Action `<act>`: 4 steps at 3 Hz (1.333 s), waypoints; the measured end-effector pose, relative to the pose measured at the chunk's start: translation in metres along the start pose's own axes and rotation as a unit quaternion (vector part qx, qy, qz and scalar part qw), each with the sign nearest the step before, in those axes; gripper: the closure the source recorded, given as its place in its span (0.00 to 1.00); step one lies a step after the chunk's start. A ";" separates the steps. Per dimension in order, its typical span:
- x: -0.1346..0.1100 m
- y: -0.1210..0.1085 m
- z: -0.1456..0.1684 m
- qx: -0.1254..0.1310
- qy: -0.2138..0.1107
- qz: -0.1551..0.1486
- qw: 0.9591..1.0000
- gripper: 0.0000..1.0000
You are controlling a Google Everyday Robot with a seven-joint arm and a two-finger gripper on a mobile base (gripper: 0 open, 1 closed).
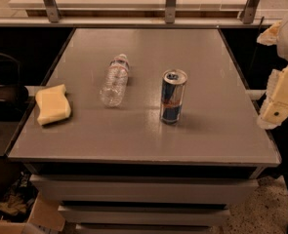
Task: Pick redbull can
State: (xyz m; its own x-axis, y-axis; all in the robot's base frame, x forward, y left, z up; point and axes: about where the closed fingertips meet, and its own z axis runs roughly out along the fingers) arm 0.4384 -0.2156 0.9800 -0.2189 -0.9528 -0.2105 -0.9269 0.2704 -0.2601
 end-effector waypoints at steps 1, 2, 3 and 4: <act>0.000 0.000 0.000 0.000 0.000 0.000 1.000 0.00; -0.008 -0.001 0.005 -0.002 -0.044 0.006 0.999 0.00; -0.015 -0.005 0.021 -0.004 -0.139 0.020 0.990 0.00; -0.029 -0.005 0.044 -0.018 -0.236 0.025 0.971 0.00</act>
Offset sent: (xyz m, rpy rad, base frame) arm 0.0148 0.0305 -0.0101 0.3547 -0.0521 0.0544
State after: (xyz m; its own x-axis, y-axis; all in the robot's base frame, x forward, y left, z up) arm 0.4629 -0.1830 0.9459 -0.1078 -0.7670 -0.6326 -0.9308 0.3014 -0.2069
